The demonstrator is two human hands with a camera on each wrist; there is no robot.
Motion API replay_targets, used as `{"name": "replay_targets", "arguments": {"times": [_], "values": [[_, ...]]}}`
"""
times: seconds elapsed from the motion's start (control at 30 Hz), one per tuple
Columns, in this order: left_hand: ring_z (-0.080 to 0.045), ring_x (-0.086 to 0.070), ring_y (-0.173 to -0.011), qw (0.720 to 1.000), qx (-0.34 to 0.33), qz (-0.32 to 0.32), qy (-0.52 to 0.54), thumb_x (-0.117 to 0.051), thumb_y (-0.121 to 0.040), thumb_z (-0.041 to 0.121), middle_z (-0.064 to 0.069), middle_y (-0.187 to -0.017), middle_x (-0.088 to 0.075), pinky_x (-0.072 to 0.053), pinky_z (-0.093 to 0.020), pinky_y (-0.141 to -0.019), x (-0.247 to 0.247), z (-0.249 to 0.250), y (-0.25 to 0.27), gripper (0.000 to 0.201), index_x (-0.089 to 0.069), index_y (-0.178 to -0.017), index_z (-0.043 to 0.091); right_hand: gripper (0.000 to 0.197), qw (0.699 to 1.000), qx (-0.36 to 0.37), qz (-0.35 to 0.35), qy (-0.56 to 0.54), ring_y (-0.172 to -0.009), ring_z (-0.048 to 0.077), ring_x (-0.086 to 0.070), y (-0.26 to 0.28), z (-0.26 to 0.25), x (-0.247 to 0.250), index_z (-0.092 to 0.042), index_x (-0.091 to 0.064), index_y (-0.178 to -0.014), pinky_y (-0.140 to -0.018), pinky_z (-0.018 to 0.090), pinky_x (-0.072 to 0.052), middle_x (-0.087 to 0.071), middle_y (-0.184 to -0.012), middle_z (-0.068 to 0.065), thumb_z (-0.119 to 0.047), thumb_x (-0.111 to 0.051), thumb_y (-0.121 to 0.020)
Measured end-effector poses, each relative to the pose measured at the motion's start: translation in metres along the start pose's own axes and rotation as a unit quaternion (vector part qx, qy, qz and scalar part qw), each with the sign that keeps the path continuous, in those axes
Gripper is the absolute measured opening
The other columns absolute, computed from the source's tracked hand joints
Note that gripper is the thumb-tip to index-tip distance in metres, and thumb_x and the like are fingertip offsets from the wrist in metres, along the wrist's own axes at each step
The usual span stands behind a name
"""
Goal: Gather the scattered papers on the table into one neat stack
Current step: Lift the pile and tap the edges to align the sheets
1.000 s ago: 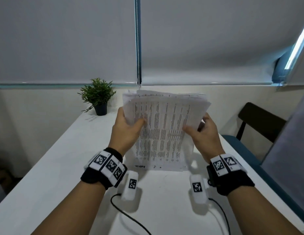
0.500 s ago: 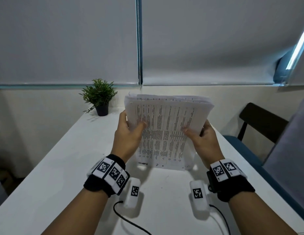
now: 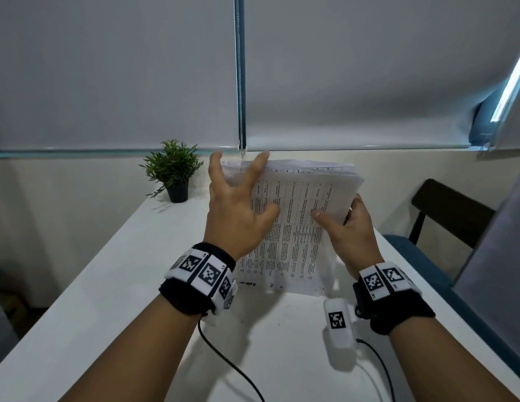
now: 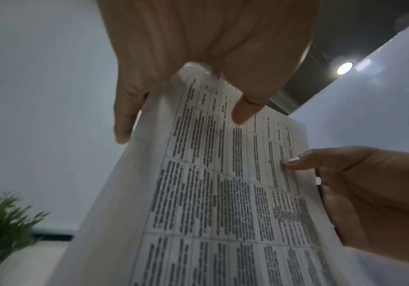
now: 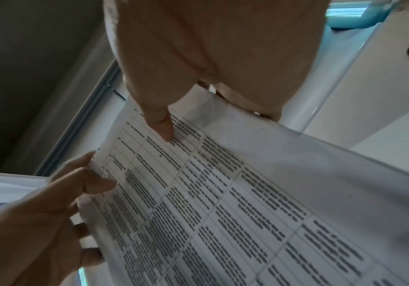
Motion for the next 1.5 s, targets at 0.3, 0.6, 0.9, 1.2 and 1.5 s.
{"name": "replay_targets", "arguments": {"times": [0.3,0.6,0.9,1.2,1.5], "values": [[-0.024,-0.027,-0.146,1.000,0.028,-0.004,0.001,-0.076,-0.081,0.037,-0.009,-0.166,0.000,-0.031,-0.029,-0.113,0.006,0.000,-0.004,0.095,-0.022,-0.159,0.030,0.048,1.000,0.011,-0.002,-0.012,-0.106,0.019,-0.073,-0.005,-0.003,-0.001,-0.026,-0.056,-0.118,-0.090,0.041,-0.061,-0.073,-0.116,0.005,-0.003,-0.080,-0.084],[-0.013,-0.035,-0.134,1.000,0.029,-0.012,-0.004,-0.074,-0.084,0.033,-0.008,-0.167,0.000,-0.026,-0.017,-0.105,0.008,0.003,-0.010,0.075,-0.042,-0.152,0.027,0.050,1.000,0.020,0.002,-0.021,-0.108,0.024,-0.073,-0.006,-0.005,-0.002,-0.031,-0.057,-0.115,-0.089,0.042,-0.061,-0.073,-0.117,0.009,-0.012,-0.085,-0.078],[-0.026,-0.029,-0.147,0.999,0.024,-0.035,-0.015,-0.068,-0.088,0.034,-0.006,-0.168,-0.005,-0.024,-0.021,-0.107,0.012,0.006,-0.014,0.061,-0.051,-0.146,0.039,0.047,1.000,0.020,0.004,-0.019,-0.105,0.019,-0.073,-0.009,-0.008,0.001,-0.035,-0.055,-0.110,-0.090,0.042,-0.061,-0.072,-0.116,0.006,-0.005,-0.081,-0.084],[-0.018,-0.057,-0.107,0.990,0.049,0.069,0.113,-0.051,-0.101,0.020,0.001,-0.110,-0.065,-0.050,-0.038,-0.096,0.016,0.004,-0.027,0.017,-0.068,-0.098,0.021,0.036,0.999,0.011,0.005,-0.042,-0.105,0.021,-0.074,-0.009,-0.007,0.002,-0.022,-0.060,-0.117,-0.088,0.037,-0.061,-0.075,-0.116,0.009,-0.003,-0.075,-0.090],[-0.016,-0.050,-0.051,0.964,0.161,0.037,0.208,-0.057,-0.088,0.019,0.009,-0.059,-0.056,-0.036,-0.023,-0.050,0.022,-0.007,-0.045,0.026,-0.062,-0.065,0.027,0.038,0.999,-0.001,0.004,-0.046,-0.099,0.016,-0.076,-0.007,-0.005,0.008,-0.014,-0.060,-0.120,-0.084,0.033,-0.063,-0.075,-0.113,0.009,-0.001,-0.076,-0.089]]}}
Point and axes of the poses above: each hand's wrist, its own y-axis away from the middle knuckle, its own x-axis out of the back of the hand, z = x × y, the point moved 4 cm from there along -y, towards the middle knuckle
